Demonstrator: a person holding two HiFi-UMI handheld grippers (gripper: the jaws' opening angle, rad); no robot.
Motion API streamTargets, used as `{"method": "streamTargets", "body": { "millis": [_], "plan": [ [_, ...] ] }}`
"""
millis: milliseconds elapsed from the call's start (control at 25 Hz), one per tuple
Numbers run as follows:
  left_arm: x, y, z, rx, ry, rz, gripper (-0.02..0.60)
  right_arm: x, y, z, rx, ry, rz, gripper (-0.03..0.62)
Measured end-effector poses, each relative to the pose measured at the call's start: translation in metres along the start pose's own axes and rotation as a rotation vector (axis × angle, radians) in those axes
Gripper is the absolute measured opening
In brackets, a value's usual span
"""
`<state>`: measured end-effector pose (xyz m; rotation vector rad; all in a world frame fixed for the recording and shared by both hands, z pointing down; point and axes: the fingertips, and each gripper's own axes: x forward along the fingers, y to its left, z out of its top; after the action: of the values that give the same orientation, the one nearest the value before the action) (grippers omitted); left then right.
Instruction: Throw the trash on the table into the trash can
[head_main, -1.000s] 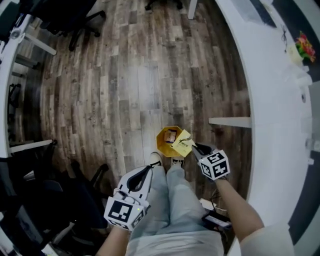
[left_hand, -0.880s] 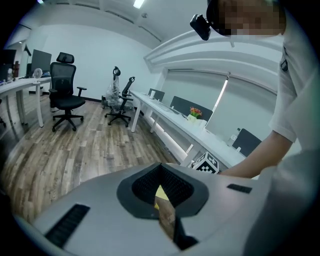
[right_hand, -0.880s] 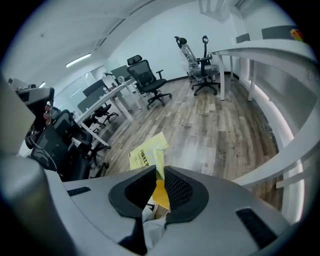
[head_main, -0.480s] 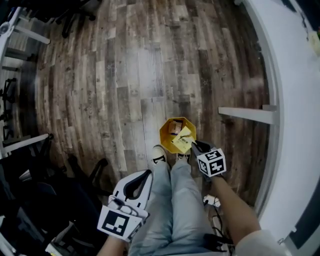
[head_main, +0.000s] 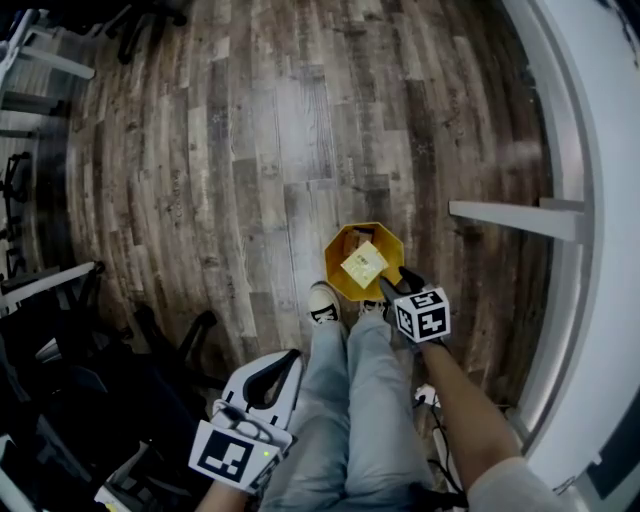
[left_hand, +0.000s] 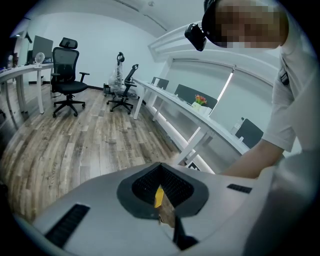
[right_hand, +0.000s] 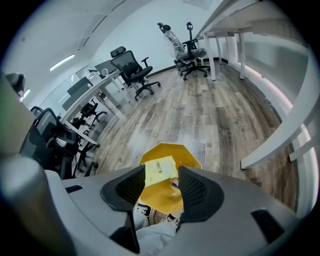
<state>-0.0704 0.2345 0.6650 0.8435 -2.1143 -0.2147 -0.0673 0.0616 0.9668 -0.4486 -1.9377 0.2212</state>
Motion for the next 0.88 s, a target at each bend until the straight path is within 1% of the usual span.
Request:
{"method": "streamTargets", "body": {
  "millis": [120, 320, 440, 600, 640, 680, 800, 880],
  "plan": [
    [0.003, 0.003, 0.004, 0.011, -0.025, 0.011, 0.002, 0.001, -0.002, -0.003, -0.010, 0.008, -0.004, 0.210],
    [0.003, 0.000, 0.010, 0.014, -0.033, 0.013, 0.002, -0.011, -0.001, 0.005, -0.026, -0.009, -0.004, 0.210],
    [0.002, -0.004, 0.020, 0.011, -0.045, 0.012, 0.002, -0.026, 0.001, 0.022, -0.034, -0.040, 0.010, 0.209],
    [-0.005, -0.016, 0.049, 0.020, -0.071, 0.013, 0.002, -0.062, 0.005, 0.059, -0.082, -0.089, 0.033, 0.205],
    [-0.008, -0.018, 0.057, 0.028, -0.079, 0.016, 0.002, -0.072, 0.007, 0.070, -0.095, -0.099, 0.043, 0.194],
    [-0.012, -0.020, 0.066, 0.034, -0.088, 0.020, 0.002, -0.083, 0.011, 0.079, -0.103, -0.106, 0.055, 0.171],
    [-0.029, -0.029, 0.093, 0.046, -0.113, 0.026, 0.002, -0.126, 0.024, 0.105, -0.121, -0.127, 0.083, 0.080],
    [-0.043, -0.037, 0.111, 0.061, -0.134, 0.029, 0.002, -0.156, 0.034, 0.123, -0.135, -0.148, 0.091, 0.053]
  ]
}}
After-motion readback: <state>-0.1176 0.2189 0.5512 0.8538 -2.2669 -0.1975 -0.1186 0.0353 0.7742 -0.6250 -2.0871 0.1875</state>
